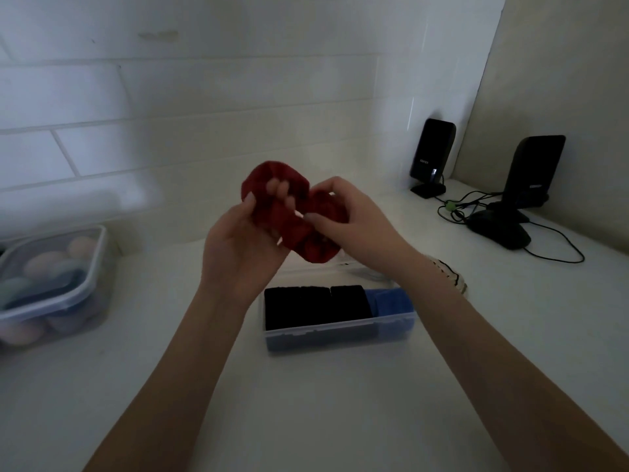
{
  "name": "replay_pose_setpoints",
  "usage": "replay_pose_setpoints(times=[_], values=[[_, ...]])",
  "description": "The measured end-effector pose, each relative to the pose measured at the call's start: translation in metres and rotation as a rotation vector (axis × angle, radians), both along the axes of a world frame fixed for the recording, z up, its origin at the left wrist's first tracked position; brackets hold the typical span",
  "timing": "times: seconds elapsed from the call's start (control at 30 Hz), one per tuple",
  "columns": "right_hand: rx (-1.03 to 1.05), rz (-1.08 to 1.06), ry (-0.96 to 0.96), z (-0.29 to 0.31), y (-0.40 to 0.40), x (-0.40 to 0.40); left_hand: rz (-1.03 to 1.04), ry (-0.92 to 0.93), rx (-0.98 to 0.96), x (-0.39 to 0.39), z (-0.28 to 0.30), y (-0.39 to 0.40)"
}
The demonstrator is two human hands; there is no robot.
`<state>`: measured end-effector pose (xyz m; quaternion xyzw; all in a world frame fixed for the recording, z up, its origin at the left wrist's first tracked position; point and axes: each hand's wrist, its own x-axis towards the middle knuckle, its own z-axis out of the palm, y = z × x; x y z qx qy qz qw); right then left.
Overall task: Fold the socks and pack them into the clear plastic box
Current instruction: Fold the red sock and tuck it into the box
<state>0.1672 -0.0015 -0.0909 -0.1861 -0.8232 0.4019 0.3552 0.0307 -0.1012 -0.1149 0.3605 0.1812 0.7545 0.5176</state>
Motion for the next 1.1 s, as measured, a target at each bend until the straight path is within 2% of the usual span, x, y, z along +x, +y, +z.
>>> replay_pose_setpoints(times=[0.07, 0.1, 0.17, 0.27, 0.33, 0.43, 0.67, 0.87, 1.0, 1.1], values=[[0.105, -0.005, -0.029, 0.002, -0.007, -0.002, -0.01, -0.015, 0.055, -0.003, 0.003, -0.003], [0.133, 0.015, -0.033, 0.004, -0.01, -0.002, 0.002, 0.039, 0.071, -0.004, 0.005, -0.002], [0.229, 0.062, -0.03, 0.008, -0.015, 0.0, 0.108, 0.268, 0.05, -0.001, 0.003, 0.0], [0.364, 0.111, -0.015, 0.015, -0.02, 0.006, 0.414, 0.704, -0.08, 0.005, -0.003, 0.006], [0.338, 0.142, 0.023, 0.019, -0.021, 0.011, 0.449, 0.84, -0.125, 0.006, -0.004, 0.006], [0.23, 0.16, 0.074, 0.022, -0.019, 0.012, 0.409, 0.796, -0.125, -0.001, -0.004, 0.003], [-0.233, 0.206, 0.07, 0.019, -0.018, 0.007, 0.379, 0.632, -0.179, 0.0, -0.004, 0.002], [-0.304, 0.264, -0.09, 0.022, -0.015, 0.014, 0.168, 0.649, -0.174, 0.004, 0.004, -0.011], [-0.385, 0.218, -0.079, 0.02, -0.013, 0.017, 0.29, 0.648, -0.292, 0.007, 0.003, -0.015], [-0.391, 0.224, -0.202, 0.017, -0.012, 0.017, 0.472, 0.669, -0.35, 0.008, -0.005, -0.028]])
